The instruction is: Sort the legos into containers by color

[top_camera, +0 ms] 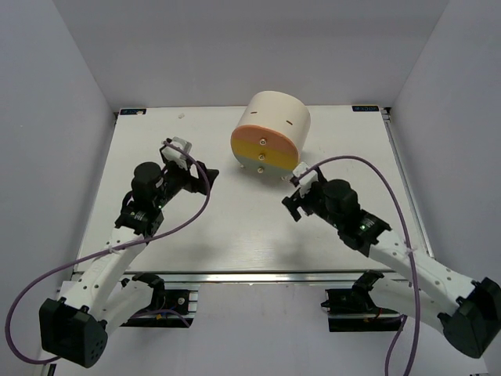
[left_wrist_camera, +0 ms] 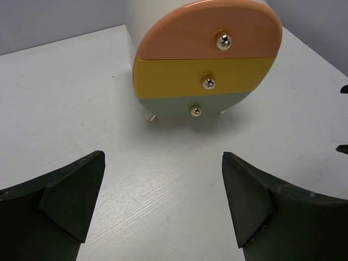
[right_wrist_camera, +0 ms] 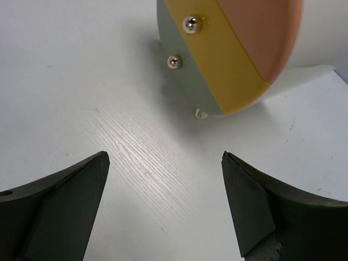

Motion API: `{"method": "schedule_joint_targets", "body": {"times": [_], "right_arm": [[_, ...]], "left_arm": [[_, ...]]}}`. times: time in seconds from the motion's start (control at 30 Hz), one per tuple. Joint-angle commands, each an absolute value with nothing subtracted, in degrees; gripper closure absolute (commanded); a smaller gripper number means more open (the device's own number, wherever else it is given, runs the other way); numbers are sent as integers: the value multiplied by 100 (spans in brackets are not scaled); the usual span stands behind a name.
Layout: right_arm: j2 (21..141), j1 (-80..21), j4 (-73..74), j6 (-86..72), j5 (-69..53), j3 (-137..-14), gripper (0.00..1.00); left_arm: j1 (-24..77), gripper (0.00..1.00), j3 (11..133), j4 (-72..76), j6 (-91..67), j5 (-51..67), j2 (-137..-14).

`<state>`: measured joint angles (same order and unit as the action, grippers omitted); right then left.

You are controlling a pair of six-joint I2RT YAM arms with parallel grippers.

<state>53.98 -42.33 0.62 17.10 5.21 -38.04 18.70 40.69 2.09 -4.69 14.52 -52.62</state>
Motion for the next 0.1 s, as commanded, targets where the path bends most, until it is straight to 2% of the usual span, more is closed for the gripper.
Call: {"method": "schedule_joint_targets", "body": {"times": [0.0,0.07], "right_arm": [[4897,-4123,-904,1239,1001,-3325,11],[4729,-4034,-1098,1283,1230,-3243,11]], "left_arm": [[1846,2,4017,378,-325,1749,-5150],[1846,2,3999,387,-308,1740,-5150]]}}
